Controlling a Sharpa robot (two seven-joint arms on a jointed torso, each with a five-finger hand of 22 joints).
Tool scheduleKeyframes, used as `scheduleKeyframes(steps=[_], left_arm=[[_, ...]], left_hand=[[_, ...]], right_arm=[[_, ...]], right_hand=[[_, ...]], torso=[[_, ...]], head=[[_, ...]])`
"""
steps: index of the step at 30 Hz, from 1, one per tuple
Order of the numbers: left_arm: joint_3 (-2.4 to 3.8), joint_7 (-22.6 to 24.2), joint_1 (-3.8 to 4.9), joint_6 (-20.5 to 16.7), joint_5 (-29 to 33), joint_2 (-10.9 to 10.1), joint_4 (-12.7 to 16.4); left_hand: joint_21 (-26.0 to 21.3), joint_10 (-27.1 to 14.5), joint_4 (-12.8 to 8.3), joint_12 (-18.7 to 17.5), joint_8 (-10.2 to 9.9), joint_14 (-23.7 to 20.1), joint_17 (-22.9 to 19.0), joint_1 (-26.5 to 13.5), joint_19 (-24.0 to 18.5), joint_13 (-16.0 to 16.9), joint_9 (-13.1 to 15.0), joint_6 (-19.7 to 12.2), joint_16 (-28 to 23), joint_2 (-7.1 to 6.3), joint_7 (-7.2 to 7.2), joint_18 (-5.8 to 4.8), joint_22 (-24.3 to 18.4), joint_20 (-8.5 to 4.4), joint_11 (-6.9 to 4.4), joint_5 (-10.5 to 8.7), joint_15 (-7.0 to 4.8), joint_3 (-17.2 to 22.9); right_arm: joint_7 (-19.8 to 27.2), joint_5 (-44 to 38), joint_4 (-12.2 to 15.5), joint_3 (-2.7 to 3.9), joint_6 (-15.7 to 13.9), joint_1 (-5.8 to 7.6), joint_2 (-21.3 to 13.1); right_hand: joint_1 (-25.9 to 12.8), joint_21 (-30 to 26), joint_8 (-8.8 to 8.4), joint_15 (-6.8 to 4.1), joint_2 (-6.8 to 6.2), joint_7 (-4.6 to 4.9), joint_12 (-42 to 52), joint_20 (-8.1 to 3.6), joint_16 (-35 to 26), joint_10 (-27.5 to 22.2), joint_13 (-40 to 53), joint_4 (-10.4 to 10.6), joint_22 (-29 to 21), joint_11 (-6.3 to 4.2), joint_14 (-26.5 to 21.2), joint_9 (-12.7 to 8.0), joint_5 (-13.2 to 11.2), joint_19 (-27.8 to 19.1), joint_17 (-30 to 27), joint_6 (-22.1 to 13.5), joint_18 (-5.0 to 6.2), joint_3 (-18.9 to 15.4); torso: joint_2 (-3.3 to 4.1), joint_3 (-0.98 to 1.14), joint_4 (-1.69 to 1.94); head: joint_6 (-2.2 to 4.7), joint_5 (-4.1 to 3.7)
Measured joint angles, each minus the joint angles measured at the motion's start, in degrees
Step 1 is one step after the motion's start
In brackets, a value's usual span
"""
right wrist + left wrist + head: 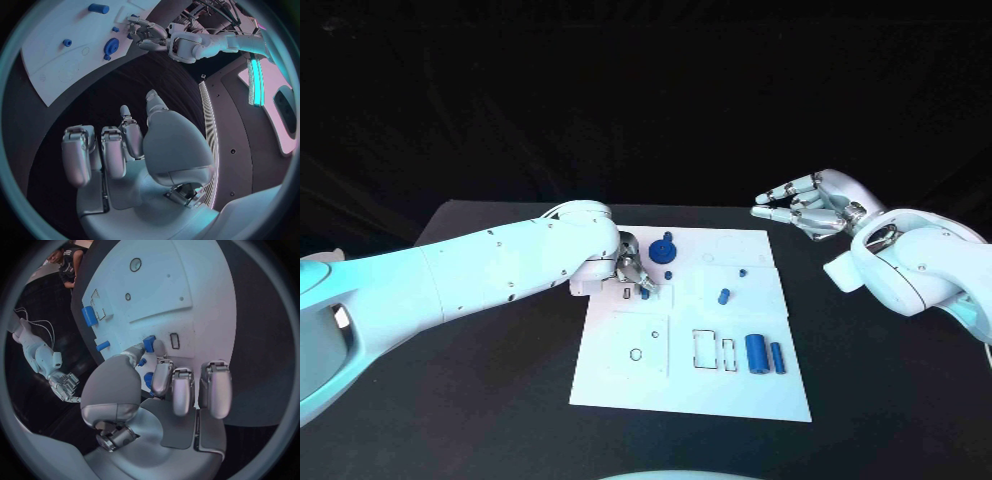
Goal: Assemble the parts on the task board
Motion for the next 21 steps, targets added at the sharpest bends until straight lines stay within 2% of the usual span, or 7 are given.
scheduleKeyframes(steps=[3, 10, 13, 16, 21], left_arm=[[0.02, 0.1, -0.01, 0.1, 0.0, 0.0, 0.0], [0.12, 0.2, -0.09, 0.0, 0.1, -0.6, 0.5], [0.37, 0.2, -0.27, -0.1, 0.2, -1.3, 1.1], [0.85, 0.1, -0.44, -0.3, 0.6, -2.1, 1.7], [2.15, 0.1, -0.21, -1.5, 2.3, -3.3, 3.1]], left_hand=[[0.0, 0.0, 0.6, 0.0, 0.0, 0.0, 0.0, 0.0, 0.0, 0.1, 0.0, 0.0, 0.0, 0.00, 0.00, 0.00, 0.0, 0.00, 0.00, 0.00, 0.00, -1.3], [0.0, 0.4, 2.0, 0.2, 0.3, 0.0, 0.0, -0.3, 0.2, 0.4, 0.1, 0.0, 0.0, 0.36, -0.01, 0.00, 0.0, -0.21, -0.01, 0.00, 0.00, -4.4], [0.0, 0.4, 3.4, 0.2, 0.3, 0.2, 0.0, -0.1, 0.2, 0.4, 0.2, 0.1, 0.0, 1.15, -0.13, 0.00, 0.0, -0.21, -0.01, -4.27, -0.18, -7.5], [0.0, 0.4, 3.9, 0.2, 0.3, 0.2, 0.0, -0.6, 0.2, 0.2, 0.2, 0.2, 0.0, 1.68, -0.21, 0.00, 0.0, -0.21, -0.01, -6.73, -0.19, -10.1], [0.0, -0.1, 3.9, -1.0, 0.3, 0.2, 0.0, -0.7, 0.2, -1.4, 0.1, -0.2, 0.0, 2.18, 0.11, 0.01, 0.0, -0.21, 0.05, -7.15, -0.19, -12.7]], right_arm=[[0.1, 0.0, 0.0, 0.00, 0.0, 0.00, 0.0], [0.2, 0.1, -0.1, 0.00, 0.0, 0.00, 0.0], [0.2, 0.1, -0.3, 0.00, 0.0, 0.00, 0.0], [0.3, 0.2, -0.4, 0.00, 0.0, -0.01, 0.0], [0.4, 0.4, -0.7, 0.00, 0.0, -0.11, 0.1]], right_hand=[[-0.2, 0.0, 0.00, 0.00, 0.23, 0.00, 0.0, 0.00, 0.0, 0.0, 0.0, 0.5, 0.0, 0.00, 0.0, 0.0, -0.8, 0.0, 0.0, 0.0, 0.00, -0.8], [-0.2, 0.0, 0.00, 0.00, 0.23, 0.00, 0.0, 0.00, 0.0, 0.0, 0.0, 0.7, 0.0, 0.00, 0.0, 0.0, -0.8, 0.0, 0.0, 0.0, 0.00, -1.0], [-0.2, 0.0, 0.00, 0.00, 0.23, 0.00, 0.0, 0.00, 0.0, 0.0, 0.0, 0.7, 0.0, 0.00, 0.0, 0.0, -0.8, 0.0, 0.0, 0.0, 0.00, -1.0], [-0.2, 0.0, 0.00, 0.00, 0.23, 0.00, 0.0, 0.00, 0.0, 0.0, 0.0, 0.7, 0.0, 0.00, 0.0, 0.0, -0.8, 0.0, 0.0, 0.0, 0.00, -1.0], [-0.4, 0.0, 0.00, 0.00, 0.39, 0.00, 0.0, 0.00, 0.0, 0.0, 0.0, 0.9, 0.0, 0.00, 0.0, 0.0, -0.8, 0.0, 0.0, 0.0, 0.00, -1.2]], torso=[[0.00, -0.01, -0.01], [0.00, -0.03, -0.01], [-0.01, -0.04, -0.03], [-0.01, -0.04, -0.02], [-0.04, -0.04, 0.01]], head=[[0.02, 0.02], [0.09, 0.02], [0.13, 0.02], [0.19, -0.02], [0.34, -0.03]])
